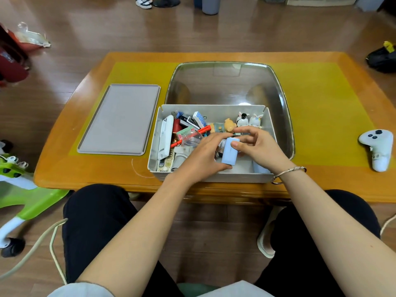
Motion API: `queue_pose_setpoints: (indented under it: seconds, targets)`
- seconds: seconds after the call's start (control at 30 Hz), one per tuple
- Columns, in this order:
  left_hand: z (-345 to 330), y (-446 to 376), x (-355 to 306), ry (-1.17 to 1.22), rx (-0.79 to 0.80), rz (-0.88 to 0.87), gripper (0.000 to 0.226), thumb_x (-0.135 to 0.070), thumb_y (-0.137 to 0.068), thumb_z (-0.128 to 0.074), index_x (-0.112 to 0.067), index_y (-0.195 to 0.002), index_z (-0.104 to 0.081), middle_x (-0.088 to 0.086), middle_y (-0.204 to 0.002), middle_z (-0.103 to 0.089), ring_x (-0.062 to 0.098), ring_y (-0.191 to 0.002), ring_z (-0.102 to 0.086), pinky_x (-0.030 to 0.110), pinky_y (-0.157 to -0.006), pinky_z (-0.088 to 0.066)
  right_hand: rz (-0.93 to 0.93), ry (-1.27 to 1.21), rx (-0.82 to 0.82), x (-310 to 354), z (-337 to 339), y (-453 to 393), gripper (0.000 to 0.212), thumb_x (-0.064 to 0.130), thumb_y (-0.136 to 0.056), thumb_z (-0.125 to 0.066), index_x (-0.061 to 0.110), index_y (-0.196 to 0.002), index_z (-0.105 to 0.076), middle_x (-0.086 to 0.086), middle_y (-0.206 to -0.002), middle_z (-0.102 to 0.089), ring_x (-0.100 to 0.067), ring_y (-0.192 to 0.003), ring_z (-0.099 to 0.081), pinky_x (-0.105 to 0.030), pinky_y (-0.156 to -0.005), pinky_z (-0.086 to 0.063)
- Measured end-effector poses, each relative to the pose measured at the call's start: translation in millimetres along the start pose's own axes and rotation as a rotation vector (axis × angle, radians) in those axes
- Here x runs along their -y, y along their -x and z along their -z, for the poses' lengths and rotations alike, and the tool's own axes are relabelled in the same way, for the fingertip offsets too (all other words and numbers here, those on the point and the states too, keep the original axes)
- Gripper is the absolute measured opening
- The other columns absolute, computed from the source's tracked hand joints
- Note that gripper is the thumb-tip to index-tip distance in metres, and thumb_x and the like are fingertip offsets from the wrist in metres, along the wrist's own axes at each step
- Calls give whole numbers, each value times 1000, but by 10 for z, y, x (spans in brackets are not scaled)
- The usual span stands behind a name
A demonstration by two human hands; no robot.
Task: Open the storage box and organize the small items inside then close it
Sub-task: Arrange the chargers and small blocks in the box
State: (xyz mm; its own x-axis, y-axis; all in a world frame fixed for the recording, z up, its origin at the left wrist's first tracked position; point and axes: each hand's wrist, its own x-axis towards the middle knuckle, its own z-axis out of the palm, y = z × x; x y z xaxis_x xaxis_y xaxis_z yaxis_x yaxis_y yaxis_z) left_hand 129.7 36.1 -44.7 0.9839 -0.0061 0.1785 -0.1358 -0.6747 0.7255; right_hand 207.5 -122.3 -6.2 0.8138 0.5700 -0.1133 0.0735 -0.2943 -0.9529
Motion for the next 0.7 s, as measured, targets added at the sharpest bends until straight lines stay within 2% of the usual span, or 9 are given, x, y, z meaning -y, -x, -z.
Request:
queue_pose_setpoints:
  seconds: [0.03, 0.13, 0.2, 0.27, 0.33, 0.4, 0.5, 0.6, 0.7]
  targets:
    - [-14, -29, -3, -15, 4, -9, 72, -23, -70, -83, -21, -132, -46, -2, -129, -49, 10, -111, -47, 18, -90, -38, -2, 11, 1, -13, 21, 0, 36, 7, -85, -66, 7, -119, -55, -3, -93, -69, -1, -83, -65, -13, -67, -54]
    - [-76, -118, -30, -52, 40, 13, 67, -25, -69, -84, -19, -125, -47, -6, -118, -48, 2, -97, -43, 3, -75, -33, 16, 120, -32, -63, 114, -13, 26, 15, -88, -64, 16, -113, -59, 9, -87, -66, 7, -77, -64, -10, -69, -53]
    - [-114, -188, -48, -66, 74, 36, 65, -23, -69, -83, -16, -123, -47, -3, -116, -47, 6, -93, -45, 7, -73, -34, 67, 253, -151, -122, 224, -24, 20, 18, -89, -63, 16, -109, -64, 12, -85, -64, 8, -73, -60, -7, -69, -49]
    - [-156, -268, -81, -95, 132, 64, 63, -23, -69, -83, -14, -120, -48, 2, -117, -49, 10, -95, -48, 21, -78, -41, 97, 419, -275, -200, 357, -14, 16, 17, -87, -65, 19, -102, -68, 9, -86, -67, 2, -73, -57, -19, -76, -50]
    - [-213, -344, -119, -125, 204, 77, 62, -24, -68, -84, -12, -118, -50, 5, -116, -50, 13, -96, -48, 29, -82, -45, 103, 630, -339, -290, 450, 17, 16, 18, -85, -67, 23, -100, -70, 3, -97, -68, -16, -88, -55, -37, -86, -45]
    - [-289, -412, -154, -165, 273, 77, 59, -26, -68, -84, -11, -116, -51, 6, -115, -51, 17, -98, -50, 33, -85, -45, 106, 777, -372, -361, 498, 59, 17, 19, -83, -69, 26, -98, -70, 3, -103, -64, -22, -100, -50, -35, -88, -37]
    - [-388, -494, -165, -203, 341, 91, 54, -29, -71, -82, -9, -112, -53, 9, -111, -53, 22, -97, -51, 35, -83, -44, 79, 834, -357, -436, 517, 91, 19, 21, -81, -71, 27, -99, -69, 4, -108, -57, -20, -108, -46, -34, -89, -33]
    - [-447, -552, -146, -234, 386, 109, 52, -30, -71, -82, -10, -108, -52, 8, -106, -52, 22, -95, -50, 32, -76, -42, 68, 823, -345, -486, 525, 99, 25, 18, -79, -72, 23, -103, -68, 0, -114, -50, -20, -112, -45, -37, -96, -38]
    - [-493, -582, -123, -255, 408, 126, 54, -32, -70, -82, -11, -109, -51, 5, -103, -50, 19, -91, -47, 29, -72, -37, 82, 802, -337, -520, 524, 95, 29, 13, -79, -73, 18, -107, -67, -3, -116, -46, -20, -114, -45, -35, -100, -40]
